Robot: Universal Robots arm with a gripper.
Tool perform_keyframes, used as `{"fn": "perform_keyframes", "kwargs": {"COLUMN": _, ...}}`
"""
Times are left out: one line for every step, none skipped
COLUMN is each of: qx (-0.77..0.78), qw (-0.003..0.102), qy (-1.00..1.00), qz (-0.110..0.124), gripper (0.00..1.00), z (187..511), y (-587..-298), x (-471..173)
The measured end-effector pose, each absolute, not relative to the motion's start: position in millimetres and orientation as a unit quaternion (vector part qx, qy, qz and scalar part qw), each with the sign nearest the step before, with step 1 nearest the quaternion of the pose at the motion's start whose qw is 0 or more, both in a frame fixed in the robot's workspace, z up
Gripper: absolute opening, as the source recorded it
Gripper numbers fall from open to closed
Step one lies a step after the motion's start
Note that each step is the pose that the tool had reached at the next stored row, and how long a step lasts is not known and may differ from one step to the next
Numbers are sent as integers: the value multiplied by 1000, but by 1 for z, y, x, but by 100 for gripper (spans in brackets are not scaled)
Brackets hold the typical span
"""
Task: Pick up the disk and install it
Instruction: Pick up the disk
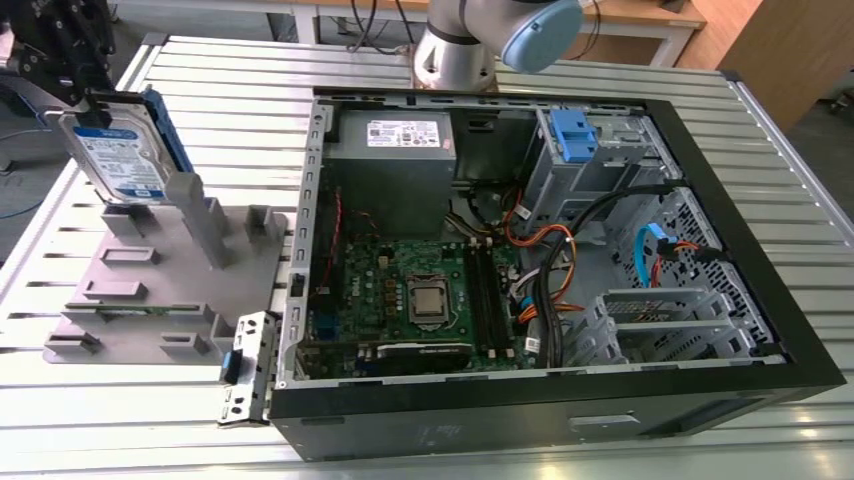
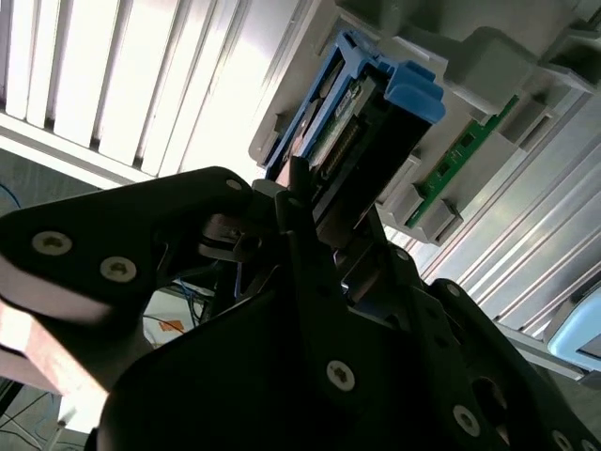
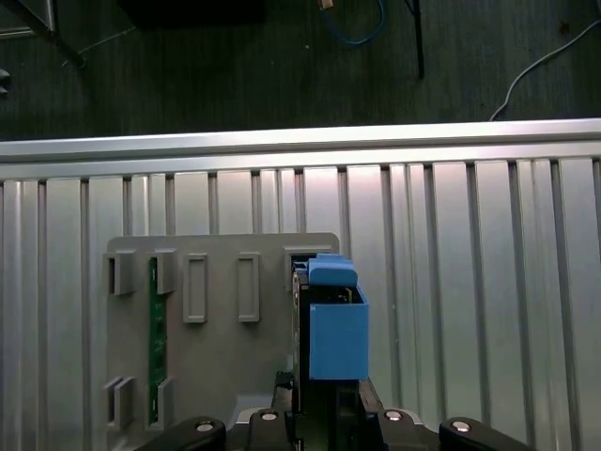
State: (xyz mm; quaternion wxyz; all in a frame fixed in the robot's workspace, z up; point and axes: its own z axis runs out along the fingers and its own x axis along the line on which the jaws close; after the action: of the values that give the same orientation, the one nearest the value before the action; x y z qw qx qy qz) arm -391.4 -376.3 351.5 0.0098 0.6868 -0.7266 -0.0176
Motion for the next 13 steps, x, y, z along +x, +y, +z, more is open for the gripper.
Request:
{"fn": "perform_keyframes", "kwargs": {"qx": 687, "qw": 10, "qy": -727, "qz": -18, "gripper": 35, "z": 353, "y": -376, "x": -391}}
{"fn": "perform_keyframes", "kwargs": {"qx": 687, "qw": 10, "qy": -727, "qz": -18, "gripper": 35, "z": 353, "y": -376, "x": -391}}
{"fn": "perform_keyframes", "kwargs": {"qx": 687, "qw": 10, "qy": -727, "qz": -18, "gripper": 35, "z": 353, "y": -376, "x": -391}}
{"fn": "perform_keyframes", "kwargs": {"qx": 687, "qw": 10, "qy": -727, "qz": -18, "gripper": 35, "z": 354, "y": -376, "x": -391}}
{"fn": "perform_keyframes", "kwargs": {"qx": 687, "qw": 10, "qy": -727, "qz": -18, "gripper": 35, "z": 354, "y": -376, "x": -391}}
{"fn": "perform_keyframes", "kwargs": {"qx": 687, "qw": 10, "qy": -727, "qz": -18, "gripper": 35, "z": 354, "y": -376, "x": -391}}
{"fn": "perform_keyframes", "kwargs": {"qx": 687, "qw": 10, "qy": -727, "qz": -18, "gripper": 35, "z": 354, "y": -376, "x": -391}}
{"fn": "perform_keyframes", "kwargs": {"qx": 687, "qw": 10, "qy": -727, "qz": -18, "gripper": 35, "z": 354, "y": -376, "x": -391}}
{"fn": "perform_keyframes", "kwargs": {"qx": 687, "qw": 10, "qy": -727, "qz": -18, "gripper": 35, "z": 355, "y": -376, "x": -391}}
{"fn": "perform_keyframes", "kwargs": {"qx": 687, "qw": 10, "qy": -727, "qz": -18, "gripper": 35, "z": 355, "y": -376, "x": -391}}
{"fn": "perform_keyframes", "kwargs": {"qx": 687, "qw": 10, "qy": -727, "qz": -18, "gripper": 35, "z": 355, "y": -376, "x": -391}}
{"fn": "perform_keyframes", "kwargs": {"qx": 687, "qw": 10, "qy": -727, "qz": -18, "gripper": 35, "z": 355, "y": -376, "x": -391}}
{"fn": "perform_keyframes", "kwargs": {"qx": 687, "qw": 10, "qy": -727, "qz": -18, "gripper": 35, "z": 356, "y": -376, "x": -391}}
